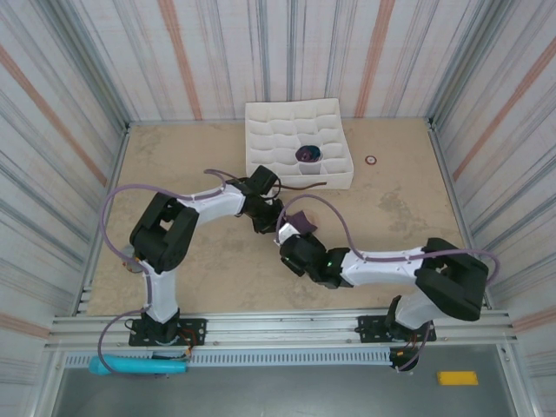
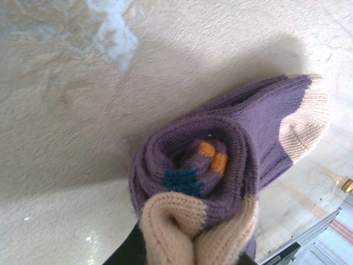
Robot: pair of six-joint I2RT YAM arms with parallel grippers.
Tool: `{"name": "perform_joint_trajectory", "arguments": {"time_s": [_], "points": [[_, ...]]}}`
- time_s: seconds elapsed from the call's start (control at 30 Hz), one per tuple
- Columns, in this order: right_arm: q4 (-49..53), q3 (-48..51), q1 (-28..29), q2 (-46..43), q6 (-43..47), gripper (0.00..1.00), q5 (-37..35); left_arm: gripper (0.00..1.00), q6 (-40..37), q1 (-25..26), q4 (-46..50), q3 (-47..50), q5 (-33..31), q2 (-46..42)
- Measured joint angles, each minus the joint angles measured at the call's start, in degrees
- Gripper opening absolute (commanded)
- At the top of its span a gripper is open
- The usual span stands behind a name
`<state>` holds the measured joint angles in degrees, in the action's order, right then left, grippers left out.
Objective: Roll the socks
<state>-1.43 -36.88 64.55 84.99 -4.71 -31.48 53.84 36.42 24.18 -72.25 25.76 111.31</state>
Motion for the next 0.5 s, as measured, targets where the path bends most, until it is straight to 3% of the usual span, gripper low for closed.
{"name": "perform_joint_trajectory", "arguments": {"time_s": [0.37, 0.5], "points": [[-7.8, -3.8, 1.1, 13.0, 3.9, 0.65, -9.6, 0.00, -1.6, -0.8, 1.2, 0.9, 2.3, -0.3], [-9.4, -5.7, 1.1, 16.0, 4.1, 0.50, -11.9, 0.00, -1.6, -0.8, 1.2, 1.2, 2.6, -0.5]]}}
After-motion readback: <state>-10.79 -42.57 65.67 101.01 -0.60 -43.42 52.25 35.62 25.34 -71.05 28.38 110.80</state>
